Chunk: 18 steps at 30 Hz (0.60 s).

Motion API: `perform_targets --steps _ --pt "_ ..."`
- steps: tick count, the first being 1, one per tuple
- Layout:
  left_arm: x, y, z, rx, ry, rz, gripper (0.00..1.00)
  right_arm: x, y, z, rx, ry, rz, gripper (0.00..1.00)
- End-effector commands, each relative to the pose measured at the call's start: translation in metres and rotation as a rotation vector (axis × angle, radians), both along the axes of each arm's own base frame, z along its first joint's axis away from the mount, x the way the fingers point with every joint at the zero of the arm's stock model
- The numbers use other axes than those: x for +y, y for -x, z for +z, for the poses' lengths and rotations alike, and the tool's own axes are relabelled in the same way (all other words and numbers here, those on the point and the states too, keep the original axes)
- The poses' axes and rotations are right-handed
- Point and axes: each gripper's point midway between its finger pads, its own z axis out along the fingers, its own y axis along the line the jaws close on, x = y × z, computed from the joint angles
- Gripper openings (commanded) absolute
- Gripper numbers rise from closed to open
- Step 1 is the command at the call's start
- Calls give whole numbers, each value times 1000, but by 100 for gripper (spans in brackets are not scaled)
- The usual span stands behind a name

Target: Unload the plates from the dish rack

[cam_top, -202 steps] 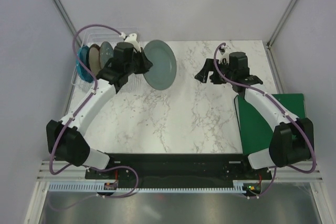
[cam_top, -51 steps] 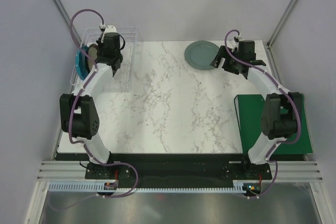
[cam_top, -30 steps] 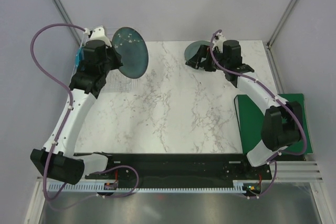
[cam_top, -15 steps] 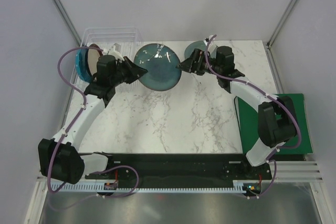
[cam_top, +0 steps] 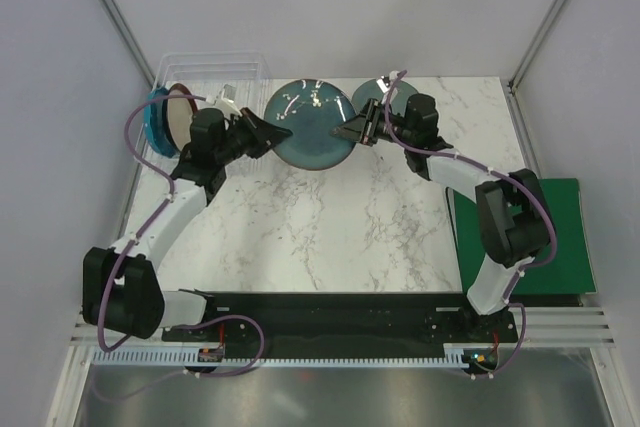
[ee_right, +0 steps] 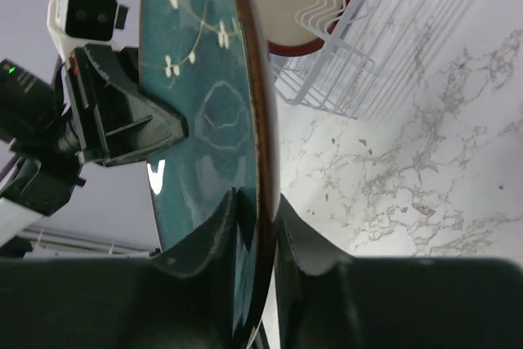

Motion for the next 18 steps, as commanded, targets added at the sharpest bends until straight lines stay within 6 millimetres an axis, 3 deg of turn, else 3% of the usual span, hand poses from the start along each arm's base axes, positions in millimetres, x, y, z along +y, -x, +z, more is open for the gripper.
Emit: perform_targets --steps 1,2,4,5,6,8,9,14,18 --pt "-20 4 75 -215 150 -106 2 9 10 17 -52 -96 88 12" --pt "-20 4 74 -219 145 -107 2 9 10 17 -53 -91 84 0" --pt "-20 3 73 -221 125 -107 3 7 8 15 -49 -69 70 0" --pt "-18 1 75 -241 89 -105 10 7 6 12 -71 -40 58 0" --pt "-14 -2 65 -205 51 -77 32 4 1 17 -89 -21 34 0" --pt "-6 -9 68 -236 -45 -48 50 -4 -8 6 -94 69 -25 0" --pt "4 -13 55 -189 -108 1 66 -10 -12 4 -64 114 -54 0" --pt "54 -30 58 -238 -423 185 83 -50 -46 14 -82 189 -219 0" --pt "111 -40 68 -251 -674 408 89 -107 -80 22 -70 190 -374 0"
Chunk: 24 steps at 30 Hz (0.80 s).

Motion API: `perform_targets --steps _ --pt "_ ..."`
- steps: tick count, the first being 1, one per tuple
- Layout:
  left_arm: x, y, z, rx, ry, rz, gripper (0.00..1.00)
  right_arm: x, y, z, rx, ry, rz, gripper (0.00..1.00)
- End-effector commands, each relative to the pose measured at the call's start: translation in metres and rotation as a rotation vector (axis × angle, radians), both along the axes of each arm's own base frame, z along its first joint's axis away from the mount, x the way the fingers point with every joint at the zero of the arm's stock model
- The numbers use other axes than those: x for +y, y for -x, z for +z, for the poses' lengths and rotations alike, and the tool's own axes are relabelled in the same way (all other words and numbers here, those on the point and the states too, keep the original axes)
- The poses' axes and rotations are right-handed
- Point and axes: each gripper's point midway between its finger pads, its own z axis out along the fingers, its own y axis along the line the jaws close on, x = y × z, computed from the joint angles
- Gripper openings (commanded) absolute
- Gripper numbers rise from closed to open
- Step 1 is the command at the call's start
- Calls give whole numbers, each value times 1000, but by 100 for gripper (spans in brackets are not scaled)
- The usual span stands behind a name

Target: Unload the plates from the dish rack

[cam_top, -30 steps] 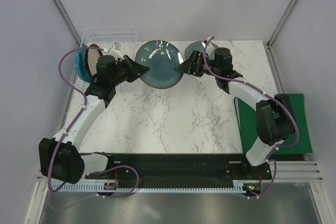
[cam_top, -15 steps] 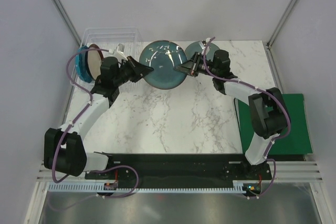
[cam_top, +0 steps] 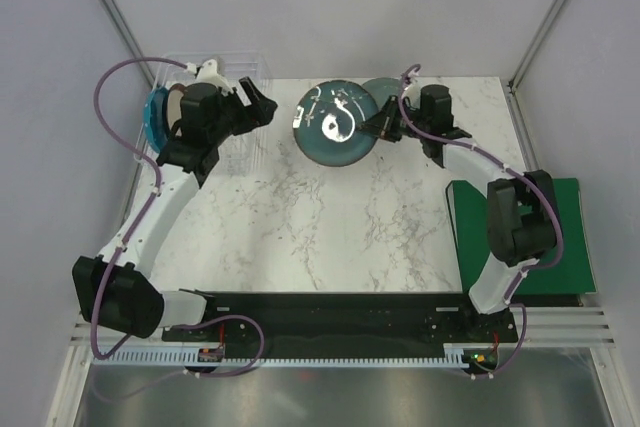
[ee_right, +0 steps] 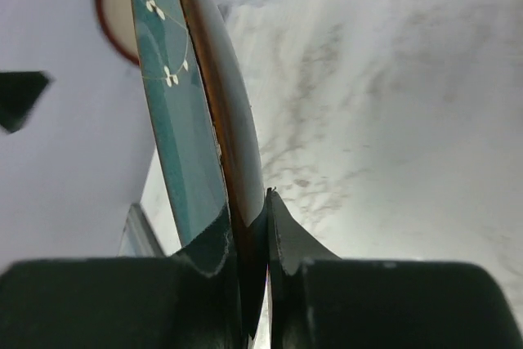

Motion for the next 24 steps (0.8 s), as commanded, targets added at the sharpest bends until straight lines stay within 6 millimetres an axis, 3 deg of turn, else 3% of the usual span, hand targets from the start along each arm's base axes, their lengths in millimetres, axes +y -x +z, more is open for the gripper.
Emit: perform_targets --steps 1,5,10,11,12,16,21,22,24 --pt "81 -11 46 -162 -379 279 89 -76 -54 49 -152 47 -228 0" --pt "133 -16 55 -150 -589 489 93 -113 -80 43 -145 167 -322 0" --pt "187 -36 38 -68 -775 621 93 -135 -99 34 -136 197 -356 0" --pt "195 -40 35 -58 -803 648 93 -141 -105 24 -114 200 -360 0" --pt "200 -48 23 -22 -839 651 93 -143 -109 22 -112 197 -358 0" --pt "231 -58 13 30 -902 735 93 -152 -132 9 -97 194 -369 0" --pt "248 -66 5 44 -880 763 93 -159 -163 -22 -45 216 -397 0" --pt "253 -67 3 51 -889 766 93 -160 -170 -15 -63 209 -403 0" --pt "257 -72 -4 63 -903 766 93 -158 -181 -33 -34 204 -402 0"
